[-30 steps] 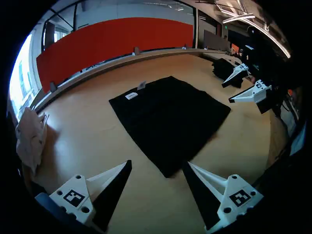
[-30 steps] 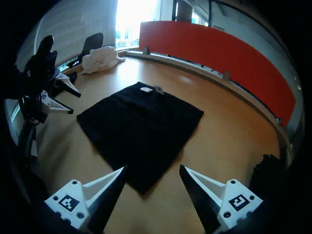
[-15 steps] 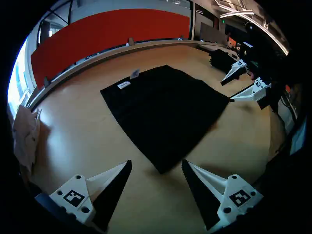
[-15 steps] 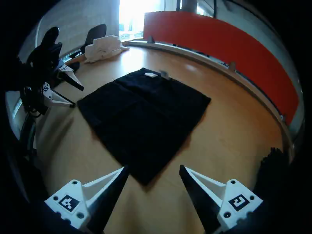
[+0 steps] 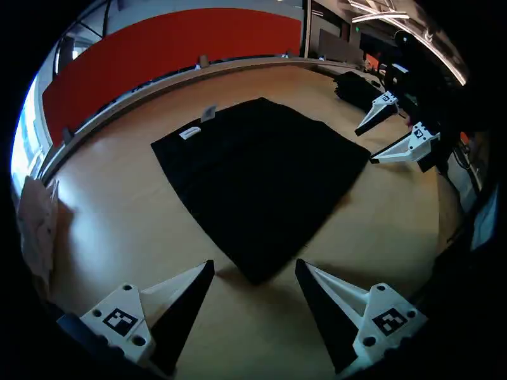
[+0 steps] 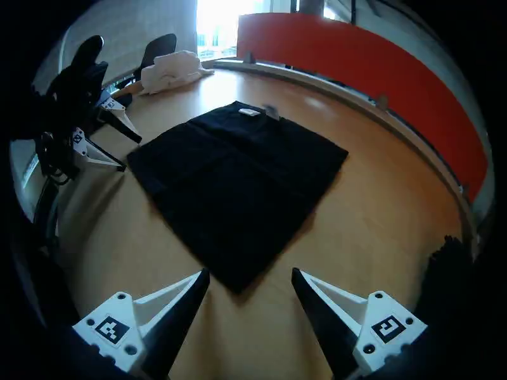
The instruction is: Fold towel
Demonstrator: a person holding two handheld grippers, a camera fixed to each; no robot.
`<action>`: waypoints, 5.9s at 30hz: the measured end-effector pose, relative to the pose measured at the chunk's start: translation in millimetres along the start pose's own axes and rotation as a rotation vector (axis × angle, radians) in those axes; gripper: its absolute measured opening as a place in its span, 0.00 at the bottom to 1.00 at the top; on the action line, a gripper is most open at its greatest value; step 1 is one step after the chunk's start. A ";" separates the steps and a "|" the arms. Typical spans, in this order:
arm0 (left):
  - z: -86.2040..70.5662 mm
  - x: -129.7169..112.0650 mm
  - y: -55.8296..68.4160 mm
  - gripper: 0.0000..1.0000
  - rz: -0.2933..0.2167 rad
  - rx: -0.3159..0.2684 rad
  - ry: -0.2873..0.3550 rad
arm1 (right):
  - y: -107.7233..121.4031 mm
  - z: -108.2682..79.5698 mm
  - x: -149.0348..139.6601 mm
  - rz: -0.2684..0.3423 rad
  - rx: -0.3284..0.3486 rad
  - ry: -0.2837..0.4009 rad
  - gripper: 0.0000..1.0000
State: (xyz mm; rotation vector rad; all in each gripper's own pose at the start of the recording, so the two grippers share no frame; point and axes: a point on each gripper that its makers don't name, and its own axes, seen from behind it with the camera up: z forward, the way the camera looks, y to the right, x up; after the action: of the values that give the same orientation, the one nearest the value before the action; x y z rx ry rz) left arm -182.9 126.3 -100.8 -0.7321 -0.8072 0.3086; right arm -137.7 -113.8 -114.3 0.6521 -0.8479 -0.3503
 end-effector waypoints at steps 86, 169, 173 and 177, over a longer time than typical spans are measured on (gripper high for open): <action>-24.6 28.6 5.0 0.11 -0.129 0.092 -0.009 | -14.1 -29.6 35.2 0.041 0.072 0.067 0.15; -90.4 93.9 9.3 0.11 -0.192 0.093 0.024 | -6.0 -94.5 86.3 0.024 0.072 0.094 0.15; -78.1 94.2 2.9 0.11 -0.197 0.096 0.018 | 2.4 -83.5 85.8 0.034 0.069 0.083 0.15; -66.3 94.3 -3.1 0.11 -0.208 0.100 0.008 | 10.3 -73.6 85.0 0.041 0.067 0.067 0.15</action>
State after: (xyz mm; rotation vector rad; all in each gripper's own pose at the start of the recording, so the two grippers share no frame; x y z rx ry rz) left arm -70.7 141.0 -78.3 -0.5503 -0.8470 0.1573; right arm -26.9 -122.4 -94.1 0.7040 -0.8104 -0.2625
